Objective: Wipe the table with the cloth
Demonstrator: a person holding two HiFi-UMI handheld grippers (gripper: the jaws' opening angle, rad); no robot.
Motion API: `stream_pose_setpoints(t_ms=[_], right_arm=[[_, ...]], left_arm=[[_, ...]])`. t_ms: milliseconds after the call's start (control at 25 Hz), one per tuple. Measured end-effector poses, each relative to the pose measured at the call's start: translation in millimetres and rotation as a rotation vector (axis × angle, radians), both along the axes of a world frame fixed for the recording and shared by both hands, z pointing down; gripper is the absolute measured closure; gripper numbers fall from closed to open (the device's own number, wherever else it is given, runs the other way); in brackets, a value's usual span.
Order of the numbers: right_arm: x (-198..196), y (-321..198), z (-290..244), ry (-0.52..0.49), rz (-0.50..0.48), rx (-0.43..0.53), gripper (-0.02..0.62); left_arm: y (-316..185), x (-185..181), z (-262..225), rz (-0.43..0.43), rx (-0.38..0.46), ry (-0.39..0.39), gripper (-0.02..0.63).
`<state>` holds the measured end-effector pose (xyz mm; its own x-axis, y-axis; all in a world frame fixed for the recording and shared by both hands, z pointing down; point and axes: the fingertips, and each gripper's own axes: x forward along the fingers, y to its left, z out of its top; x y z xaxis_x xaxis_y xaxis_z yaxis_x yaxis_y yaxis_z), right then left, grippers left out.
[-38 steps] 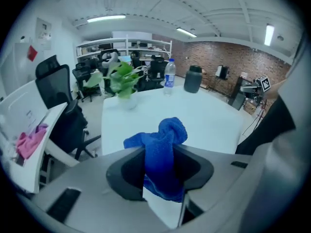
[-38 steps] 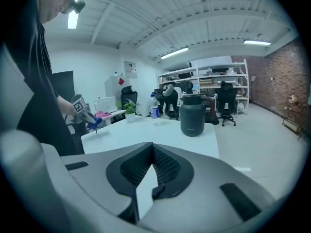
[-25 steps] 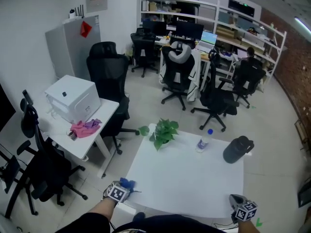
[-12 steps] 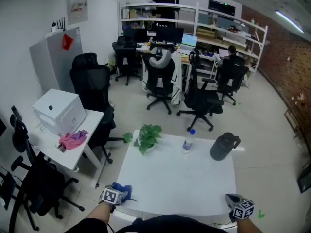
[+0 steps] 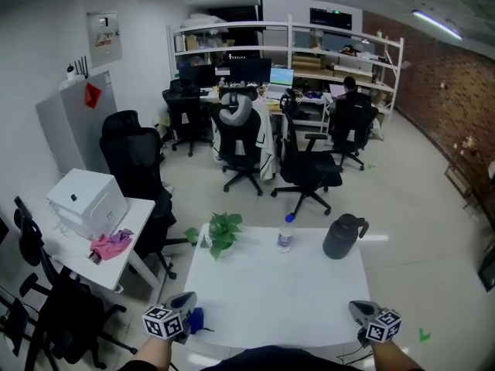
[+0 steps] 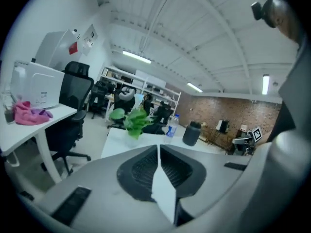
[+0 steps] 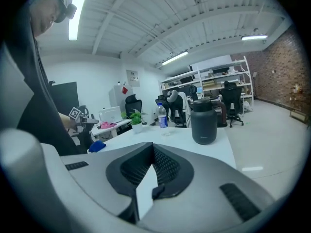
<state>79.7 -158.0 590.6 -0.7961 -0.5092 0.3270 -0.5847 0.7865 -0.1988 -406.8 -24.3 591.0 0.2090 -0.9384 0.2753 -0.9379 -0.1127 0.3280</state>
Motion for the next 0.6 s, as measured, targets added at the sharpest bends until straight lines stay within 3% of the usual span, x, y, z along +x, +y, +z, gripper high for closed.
stream_pose_setpoints(t_ms=[160, 360, 600], right_arm=[[-19.5, 1.4, -7.7, -0.066, -0.049, -0.015, 0.583], [-31.8, 3.1, -1.3, -0.055, -0.056, -0.044, 0.584], [-30.4, -1.7, 3.1, -0.013, -0.054, -0.050, 0.586]], left_arm=[[-9.8, 40.9, -26.9, 0.109, 0.144, 0.075, 0.595], [-8.5, 68.5, -10.9, 0.198, 0.101, 0.020, 0.595], [-6.5, 69.7, -5.5, 0.209, 0.088, 0.024, 0.595]])
